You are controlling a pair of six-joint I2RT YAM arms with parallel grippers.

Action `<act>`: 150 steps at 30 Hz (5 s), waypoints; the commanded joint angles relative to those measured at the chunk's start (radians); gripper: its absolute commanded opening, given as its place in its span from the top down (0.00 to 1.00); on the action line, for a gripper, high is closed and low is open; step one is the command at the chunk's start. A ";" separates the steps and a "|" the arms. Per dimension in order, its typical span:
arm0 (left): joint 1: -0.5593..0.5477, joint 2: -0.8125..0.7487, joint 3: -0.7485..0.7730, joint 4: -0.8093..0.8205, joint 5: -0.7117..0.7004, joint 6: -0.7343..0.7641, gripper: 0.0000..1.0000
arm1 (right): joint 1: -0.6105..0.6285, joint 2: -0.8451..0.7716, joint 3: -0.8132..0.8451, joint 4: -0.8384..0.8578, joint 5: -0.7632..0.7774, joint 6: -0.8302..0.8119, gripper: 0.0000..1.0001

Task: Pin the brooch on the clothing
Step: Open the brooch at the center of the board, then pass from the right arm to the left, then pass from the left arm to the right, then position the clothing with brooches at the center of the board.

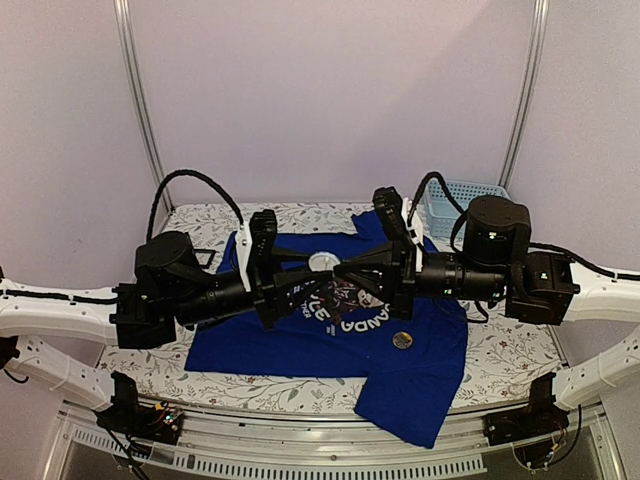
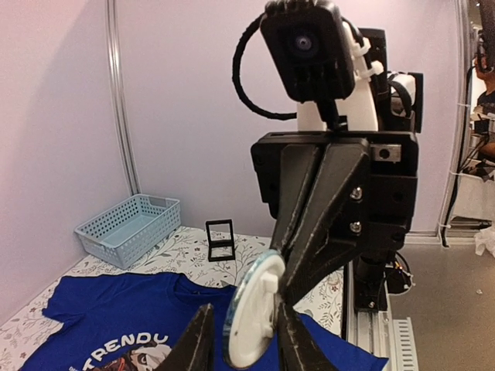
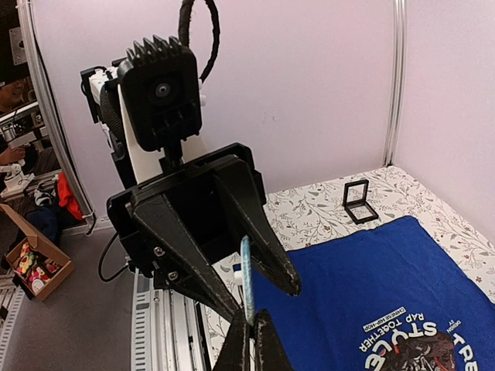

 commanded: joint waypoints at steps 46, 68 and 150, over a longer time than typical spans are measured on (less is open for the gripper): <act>-0.006 -0.036 0.000 -0.014 -0.075 0.052 0.88 | 0.004 -0.041 -0.018 0.010 0.068 -0.004 1.00; 0.014 -0.114 -0.047 -0.003 0.135 0.052 0.38 | 0.004 -0.049 -0.015 -0.023 0.070 -0.029 1.00; 0.333 0.047 -0.609 -0.182 -0.382 -0.753 0.54 | -0.496 0.186 -0.558 0.274 0.121 0.352 1.00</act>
